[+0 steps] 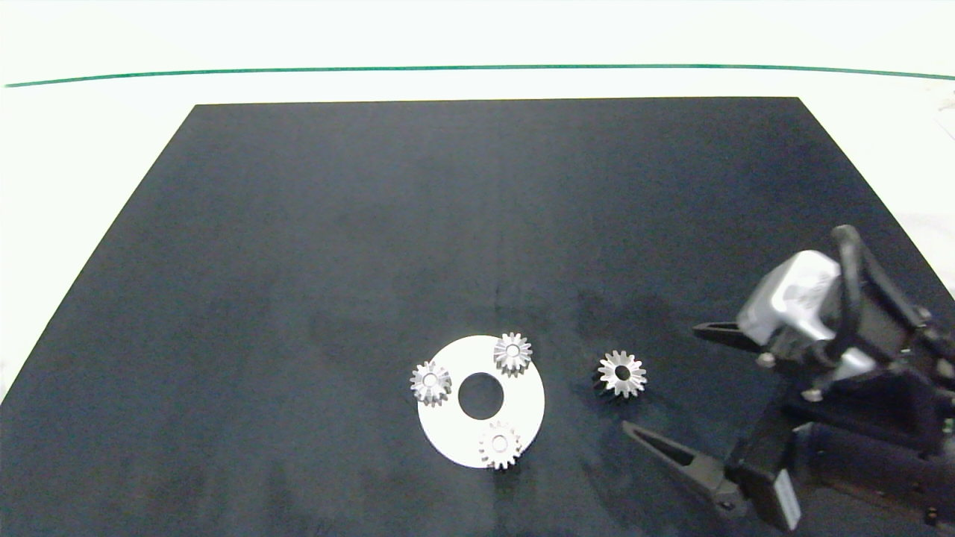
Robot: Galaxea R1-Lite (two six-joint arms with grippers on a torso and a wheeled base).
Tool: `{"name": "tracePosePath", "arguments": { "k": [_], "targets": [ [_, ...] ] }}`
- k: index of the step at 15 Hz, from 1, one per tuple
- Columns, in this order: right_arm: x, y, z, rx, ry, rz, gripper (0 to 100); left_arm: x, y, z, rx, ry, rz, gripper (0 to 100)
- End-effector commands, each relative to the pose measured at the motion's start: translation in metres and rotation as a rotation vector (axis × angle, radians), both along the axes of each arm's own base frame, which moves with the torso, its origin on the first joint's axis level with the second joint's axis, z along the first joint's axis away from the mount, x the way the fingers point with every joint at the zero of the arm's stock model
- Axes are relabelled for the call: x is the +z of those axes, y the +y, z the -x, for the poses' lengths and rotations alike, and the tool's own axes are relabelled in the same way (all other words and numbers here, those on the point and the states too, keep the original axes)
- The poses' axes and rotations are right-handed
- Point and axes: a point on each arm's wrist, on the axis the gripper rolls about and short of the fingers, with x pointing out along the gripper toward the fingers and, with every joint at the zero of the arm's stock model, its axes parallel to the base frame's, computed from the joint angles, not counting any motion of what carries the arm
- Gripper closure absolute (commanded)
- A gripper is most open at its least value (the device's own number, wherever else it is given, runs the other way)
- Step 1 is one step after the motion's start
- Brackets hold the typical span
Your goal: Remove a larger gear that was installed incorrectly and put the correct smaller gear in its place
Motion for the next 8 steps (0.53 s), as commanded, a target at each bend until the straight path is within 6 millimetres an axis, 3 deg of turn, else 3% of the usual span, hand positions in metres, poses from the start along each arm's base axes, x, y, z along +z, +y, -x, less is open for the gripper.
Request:
{"name": "tracePosePath", "arguments": {
  "k": [1,2,6,8],
  "targets": [
    [0.004,-0.061,0.022,-0.342,-0.133,-0.028,0,-0.005,-0.004,0.029,0.086,-0.096,-0.008,0],
    [0.001,-0.069,0.028,-0.411,-0.158,-0.024,0,-0.008,-0.005,0.036,0.081,-0.110,-0.022,0],
    [-0.012,-0.125,0.089,-0.532,-0.302,-0.166,0,-0.032,-0.013,0.087,0.094,-0.241,-0.035,0],
    [-0.027,-0.146,0.114,-0.641,-0.380,-0.191,0,-0.056,-0.024,0.114,0.147,-0.277,-0.046,0]
  ]
}}
